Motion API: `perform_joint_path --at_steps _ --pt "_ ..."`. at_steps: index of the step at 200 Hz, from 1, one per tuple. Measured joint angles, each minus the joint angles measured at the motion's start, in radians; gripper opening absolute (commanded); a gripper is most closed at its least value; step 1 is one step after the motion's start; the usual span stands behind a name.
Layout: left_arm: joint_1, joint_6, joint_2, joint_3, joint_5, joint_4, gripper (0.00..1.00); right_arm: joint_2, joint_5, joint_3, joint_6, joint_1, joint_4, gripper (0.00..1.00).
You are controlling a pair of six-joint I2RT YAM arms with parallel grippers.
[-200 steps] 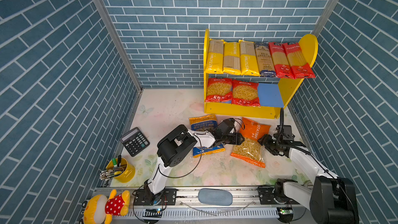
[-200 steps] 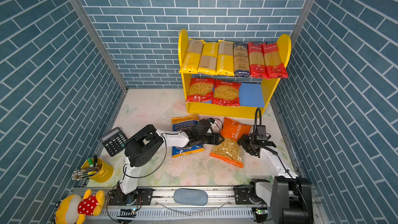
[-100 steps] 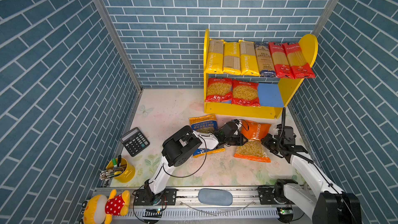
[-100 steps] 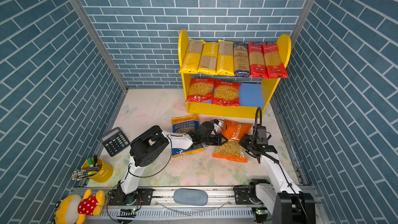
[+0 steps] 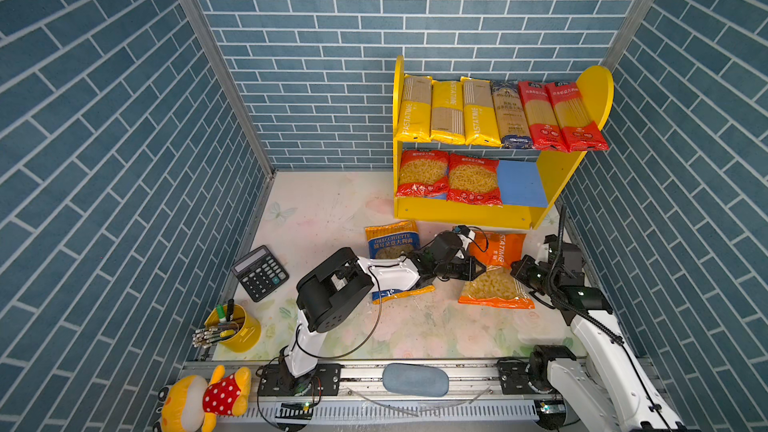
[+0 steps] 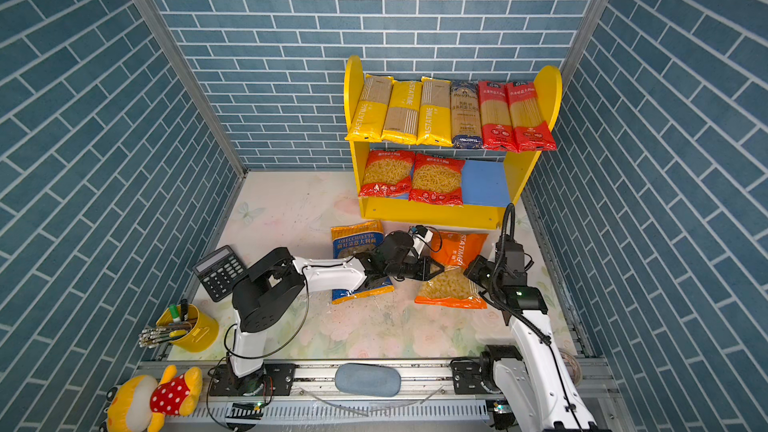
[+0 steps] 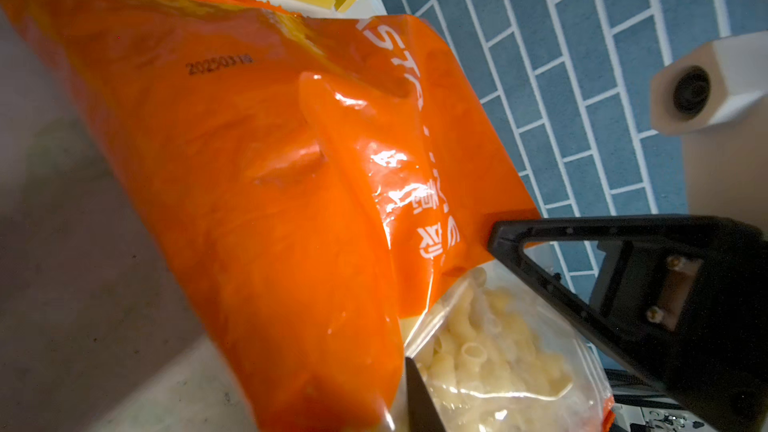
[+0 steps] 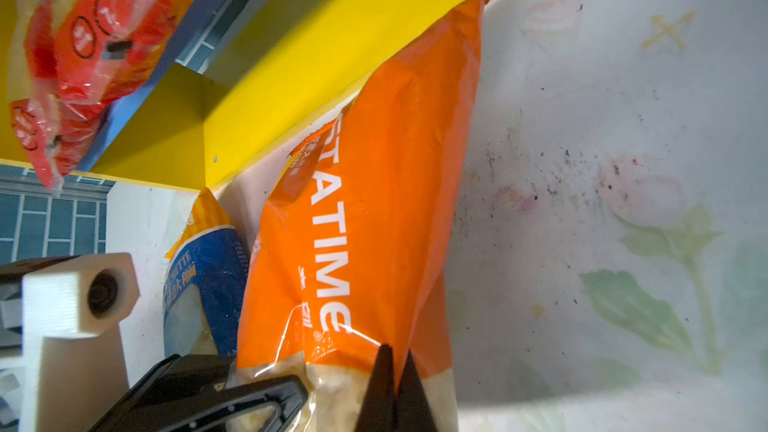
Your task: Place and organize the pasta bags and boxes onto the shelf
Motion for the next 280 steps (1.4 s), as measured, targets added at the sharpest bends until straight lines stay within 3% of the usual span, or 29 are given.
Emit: perform_joint_path --at_steps 54,116,175,263,280 --pt "-0.029 0.137 -0.121 0.048 -0.034 -0.090 0.10 -0.109 0.016 0.124 -0.025 0.001 -0.089 0.00" --pt "-0.037 0.353 -0.144 0.229 -0.127 -0.250 0.02 -0.048 0.063 0.222 -0.045 0.000 0.003 0.00" --pt "-0.021 0.556 0.024 0.484 -0.280 -0.319 0.01 0.172 0.123 0.231 -0.052 -0.025 0.308 0.00" --pt "0.034 0.648 0.351 0.874 -0.392 -0.297 0.00 0.513 0.204 0.251 -0.093 -0.066 0.745 0.00" --pt "0.041 0.644 0.436 0.983 -0.415 -0.314 0.00 0.568 0.222 0.273 -0.103 -0.074 0.779 0.12"
